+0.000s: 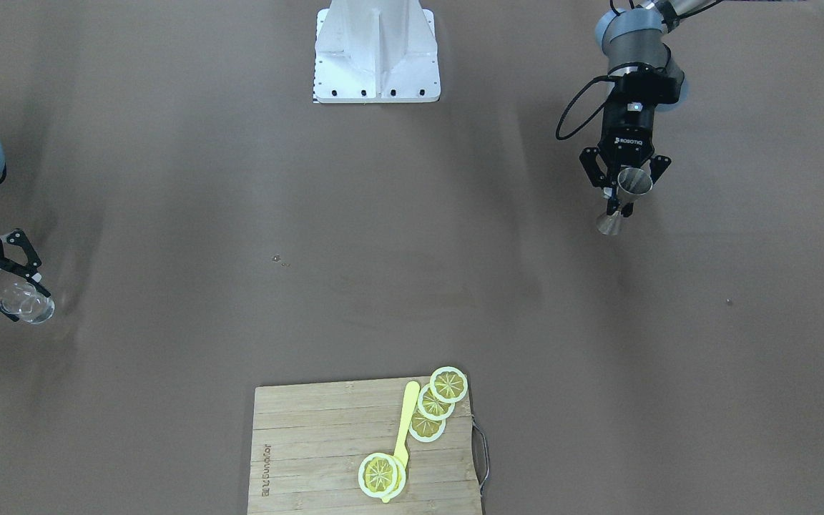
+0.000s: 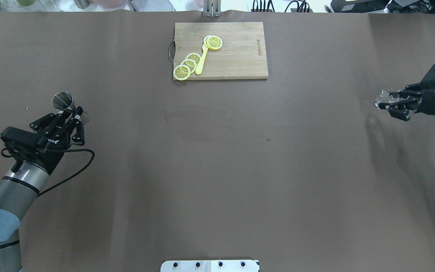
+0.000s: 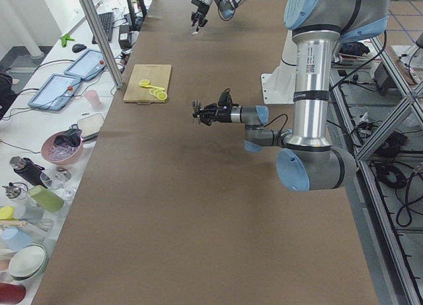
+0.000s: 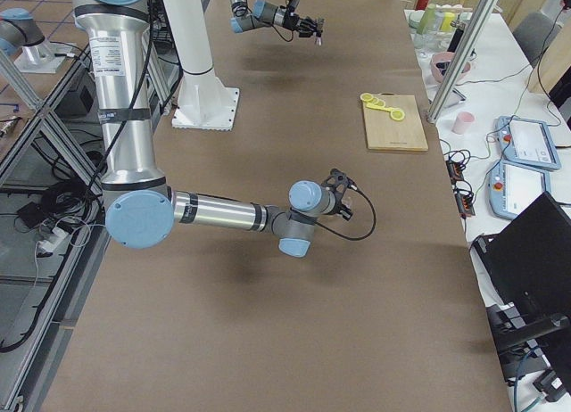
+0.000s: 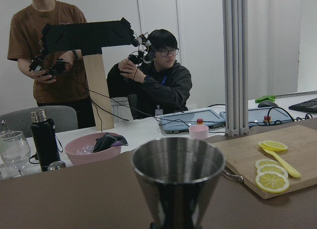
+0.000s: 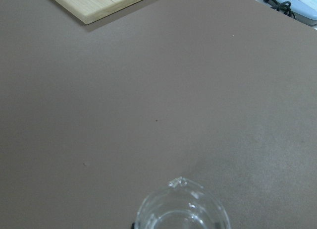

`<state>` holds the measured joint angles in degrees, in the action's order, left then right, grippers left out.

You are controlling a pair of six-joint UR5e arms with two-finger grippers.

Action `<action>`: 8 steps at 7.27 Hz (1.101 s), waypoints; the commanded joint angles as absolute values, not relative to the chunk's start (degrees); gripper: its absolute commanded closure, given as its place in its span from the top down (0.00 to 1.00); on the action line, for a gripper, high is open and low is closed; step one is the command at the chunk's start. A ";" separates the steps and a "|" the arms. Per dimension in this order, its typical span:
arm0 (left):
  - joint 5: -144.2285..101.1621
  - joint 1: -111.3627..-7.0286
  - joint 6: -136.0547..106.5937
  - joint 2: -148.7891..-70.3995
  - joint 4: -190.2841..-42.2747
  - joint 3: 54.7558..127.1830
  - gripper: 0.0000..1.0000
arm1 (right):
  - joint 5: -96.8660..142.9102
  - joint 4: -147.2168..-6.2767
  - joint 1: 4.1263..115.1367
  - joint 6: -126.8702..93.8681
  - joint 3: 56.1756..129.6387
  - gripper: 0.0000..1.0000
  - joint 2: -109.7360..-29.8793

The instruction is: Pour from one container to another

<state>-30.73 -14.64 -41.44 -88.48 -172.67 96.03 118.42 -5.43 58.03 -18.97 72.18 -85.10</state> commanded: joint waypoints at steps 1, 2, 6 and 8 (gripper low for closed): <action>-26.12 -12.22 -45.16 -86.49 -172.44 95.45 0.00 | 115.77 -5.36 56.17 -21.88 72.16 0.00 -84.64; -25.15 -11.17 -46.13 -85.96 -172.53 95.01 0.00 | 113.84 -2.75 54.51 -21.97 71.20 0.00 -84.64; -22.42 -8.62 -52.29 -82.88 -172.53 92.12 0.00 | 112.94 0.78 53.00 -24.87 69.62 0.00 -85.34; -21.37 -8.00 -54.56 -82.97 -172.53 90.45 0.00 | 113.03 1.84 52.91 -24.96 68.82 0.00 -85.43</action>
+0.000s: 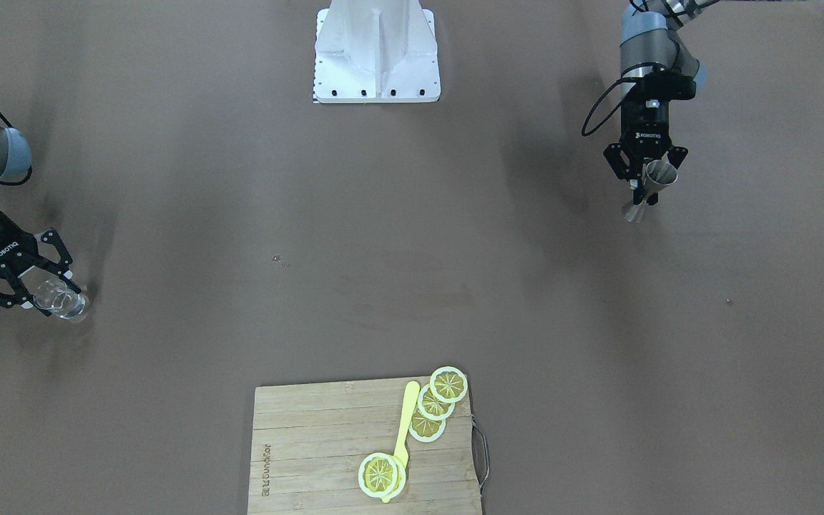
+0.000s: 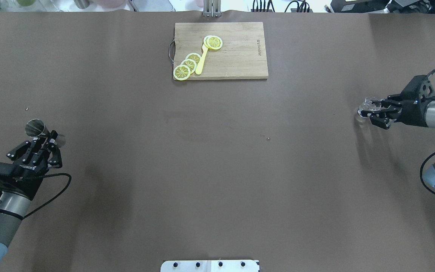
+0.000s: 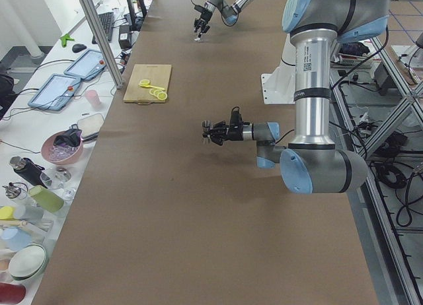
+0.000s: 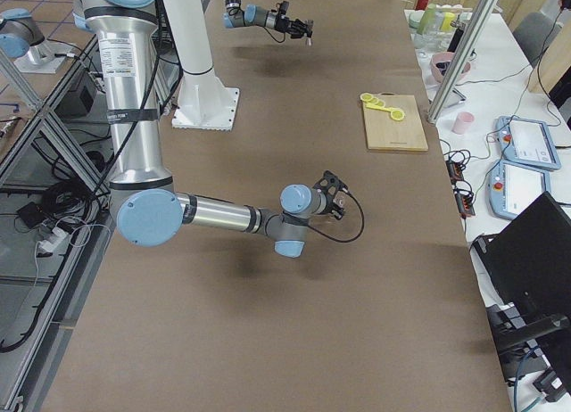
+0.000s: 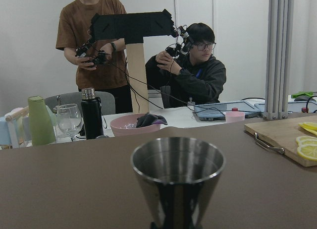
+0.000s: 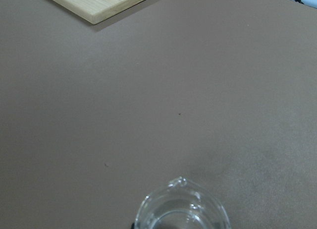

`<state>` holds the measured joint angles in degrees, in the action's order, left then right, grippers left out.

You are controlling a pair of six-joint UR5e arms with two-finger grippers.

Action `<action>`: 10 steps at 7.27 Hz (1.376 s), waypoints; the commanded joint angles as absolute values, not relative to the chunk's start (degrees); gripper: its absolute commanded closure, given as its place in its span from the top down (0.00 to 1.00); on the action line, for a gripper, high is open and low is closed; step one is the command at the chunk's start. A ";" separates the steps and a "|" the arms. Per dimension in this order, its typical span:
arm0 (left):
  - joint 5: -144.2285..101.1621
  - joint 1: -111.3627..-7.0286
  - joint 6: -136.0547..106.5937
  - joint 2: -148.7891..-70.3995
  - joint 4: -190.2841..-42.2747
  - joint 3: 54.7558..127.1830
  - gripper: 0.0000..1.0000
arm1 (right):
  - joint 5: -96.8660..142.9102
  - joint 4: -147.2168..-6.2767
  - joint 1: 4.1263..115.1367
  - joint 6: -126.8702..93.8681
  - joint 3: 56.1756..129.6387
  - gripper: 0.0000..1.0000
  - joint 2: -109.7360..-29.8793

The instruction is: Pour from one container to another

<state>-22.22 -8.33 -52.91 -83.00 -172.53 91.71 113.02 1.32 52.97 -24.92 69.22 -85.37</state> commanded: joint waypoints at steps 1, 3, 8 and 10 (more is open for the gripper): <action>-21.27 -7.82 -55.54 -82.97 -172.53 89.74 0.00 | 112.94 1.85 52.82 -24.96 68.91 0.00 -85.34; -21.27 -7.56 -57.56 -82.97 -172.44 89.21 0.00 | 112.94 1.85 52.82 -25.75 68.91 0.04 -85.43; -21.27 -7.21 -62.49 -83.14 -170.07 87.90 0.00 | 112.94 1.85 52.12 -25.66 68.64 1.00 -85.34; -21.18 -6.86 -64.06 -83.23 -169.98 87.02 0.00 | 113.64 1.76 52.29 -25.75 69.60 1.00 -85.52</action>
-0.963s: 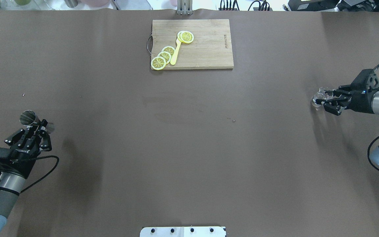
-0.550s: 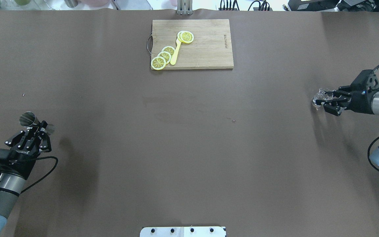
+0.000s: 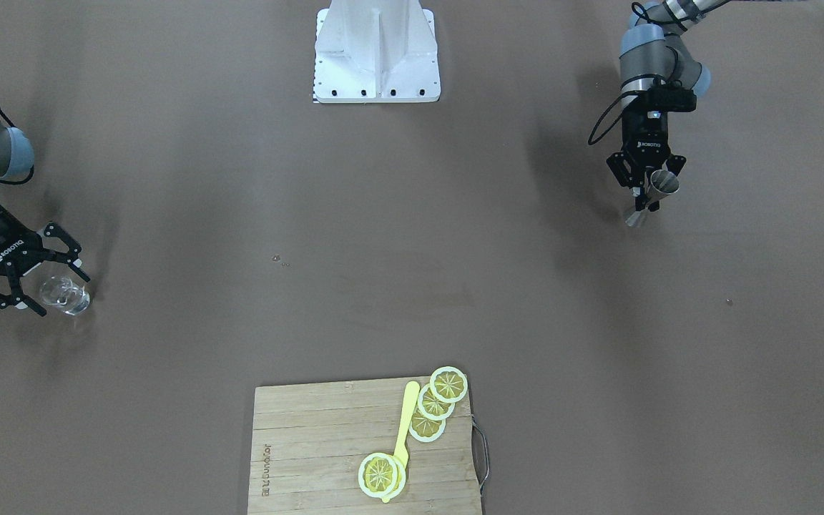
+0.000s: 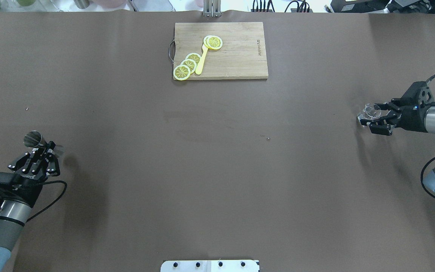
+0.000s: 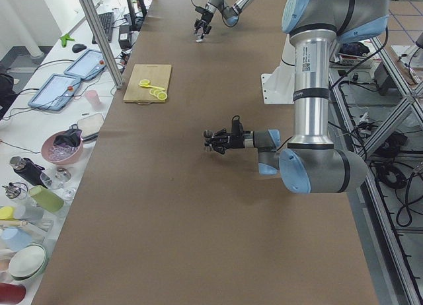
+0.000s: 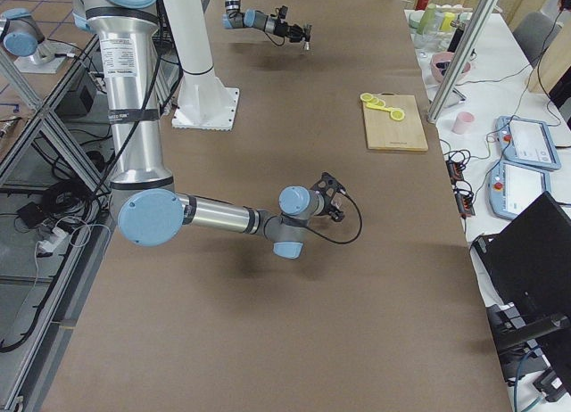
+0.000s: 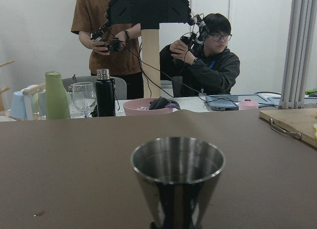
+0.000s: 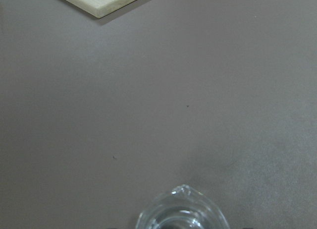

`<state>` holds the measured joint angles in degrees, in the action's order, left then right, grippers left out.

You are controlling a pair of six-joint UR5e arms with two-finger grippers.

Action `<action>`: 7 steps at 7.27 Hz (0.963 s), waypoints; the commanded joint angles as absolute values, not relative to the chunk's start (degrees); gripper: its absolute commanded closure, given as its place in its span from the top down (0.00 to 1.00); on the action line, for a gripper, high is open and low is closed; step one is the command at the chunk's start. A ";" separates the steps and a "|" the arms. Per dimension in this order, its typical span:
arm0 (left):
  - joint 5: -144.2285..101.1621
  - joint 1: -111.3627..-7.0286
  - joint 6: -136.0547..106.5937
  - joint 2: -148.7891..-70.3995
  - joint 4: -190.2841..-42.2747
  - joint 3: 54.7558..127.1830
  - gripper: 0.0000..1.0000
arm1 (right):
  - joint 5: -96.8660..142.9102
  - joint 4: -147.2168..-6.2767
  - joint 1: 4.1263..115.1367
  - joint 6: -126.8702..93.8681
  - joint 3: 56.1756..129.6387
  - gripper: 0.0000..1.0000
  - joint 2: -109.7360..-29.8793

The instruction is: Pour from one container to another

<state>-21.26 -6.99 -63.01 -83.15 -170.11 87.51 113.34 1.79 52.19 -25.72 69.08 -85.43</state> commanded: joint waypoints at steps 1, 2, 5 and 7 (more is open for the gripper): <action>-21.27 -6.86 -64.59 -83.23 -169.89 86.84 0.00 | 114.51 1.58 52.64 -25.84 70.74 1.00 -86.04; -21.27 -6.77 -64.86 -83.32 -169.89 86.31 0.00 | 115.74 1.32 54.13 -25.75 72.32 1.00 -88.13; -21.27 -6.77 -69.43 -83.41 -165.86 86.31 0.00 | 121.01 0.79 62.47 -25.49 75.41 1.00 -96.65; -21.44 -6.77 -69.52 -83.41 -165.85 86.22 0.00 | 122.44 0.79 67.74 -24.87 75.50 1.00 -102.36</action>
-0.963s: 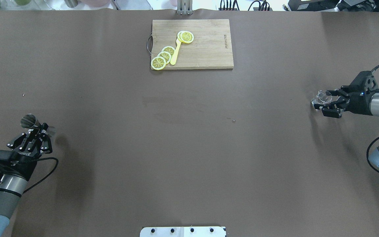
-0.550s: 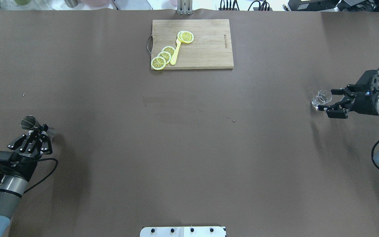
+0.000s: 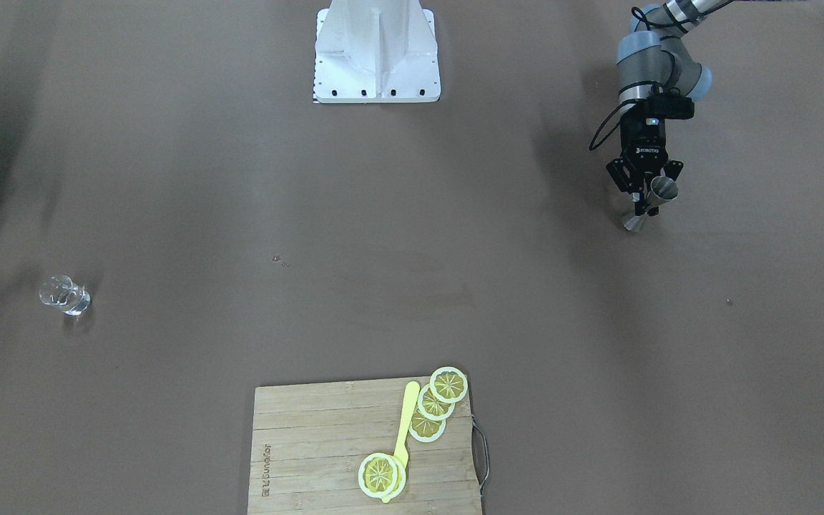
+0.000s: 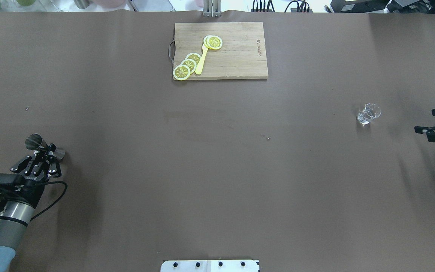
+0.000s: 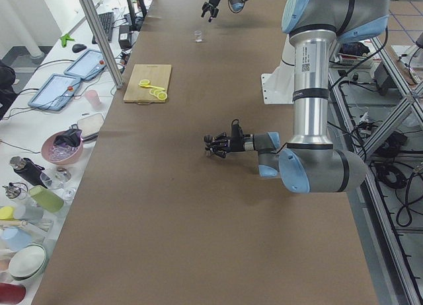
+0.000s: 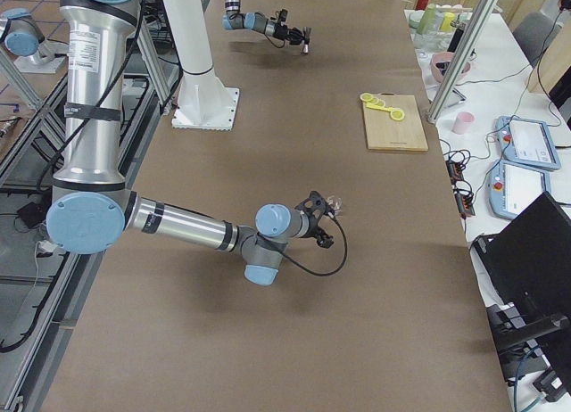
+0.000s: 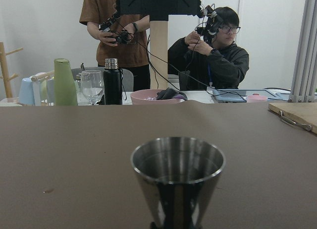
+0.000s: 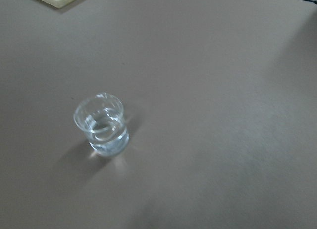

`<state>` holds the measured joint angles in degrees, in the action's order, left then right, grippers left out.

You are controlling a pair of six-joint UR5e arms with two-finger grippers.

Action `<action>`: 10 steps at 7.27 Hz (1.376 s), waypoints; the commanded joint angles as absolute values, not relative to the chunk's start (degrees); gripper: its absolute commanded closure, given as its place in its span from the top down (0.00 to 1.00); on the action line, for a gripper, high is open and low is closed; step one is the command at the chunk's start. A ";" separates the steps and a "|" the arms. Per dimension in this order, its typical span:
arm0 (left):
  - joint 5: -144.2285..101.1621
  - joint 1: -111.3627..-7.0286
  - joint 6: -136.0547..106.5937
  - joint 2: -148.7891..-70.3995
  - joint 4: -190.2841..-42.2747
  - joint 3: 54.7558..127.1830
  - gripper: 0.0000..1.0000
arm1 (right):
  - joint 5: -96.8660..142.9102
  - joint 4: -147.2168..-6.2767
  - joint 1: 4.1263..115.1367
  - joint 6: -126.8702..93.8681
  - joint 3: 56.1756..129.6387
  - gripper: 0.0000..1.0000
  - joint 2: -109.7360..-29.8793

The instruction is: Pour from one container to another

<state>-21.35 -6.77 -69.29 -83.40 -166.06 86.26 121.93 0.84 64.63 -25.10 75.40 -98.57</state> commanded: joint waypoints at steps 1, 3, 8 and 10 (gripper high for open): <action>-21.53 -6.68 -69.61 -83.41 -165.94 86.22 0.00 | 123.74 0.36 69.68 -24.87 74.89 1.00 -104.05; -21.53 -6.68 -71.09 -83.23 -165.59 86.13 0.00 | 135.11 -11.61 80.53 -24.87 75.67 1.00 -103.98; -21.53 -6.68 -72.07 -83.23 -164.27 85.96 0.00 | 139.14 -46.14 81.93 -24.87 86.45 1.00 -103.54; -21.53 -6.77 -72.07 -83.23 -164.18 85.96 0.03 | 139.13 -59.70 81.21 -17.03 91.03 1.00 -103.80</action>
<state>-21.53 -6.73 -72.06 -83.23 -164.27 85.92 139.13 -50.63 81.65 -22.74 87.98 -103.60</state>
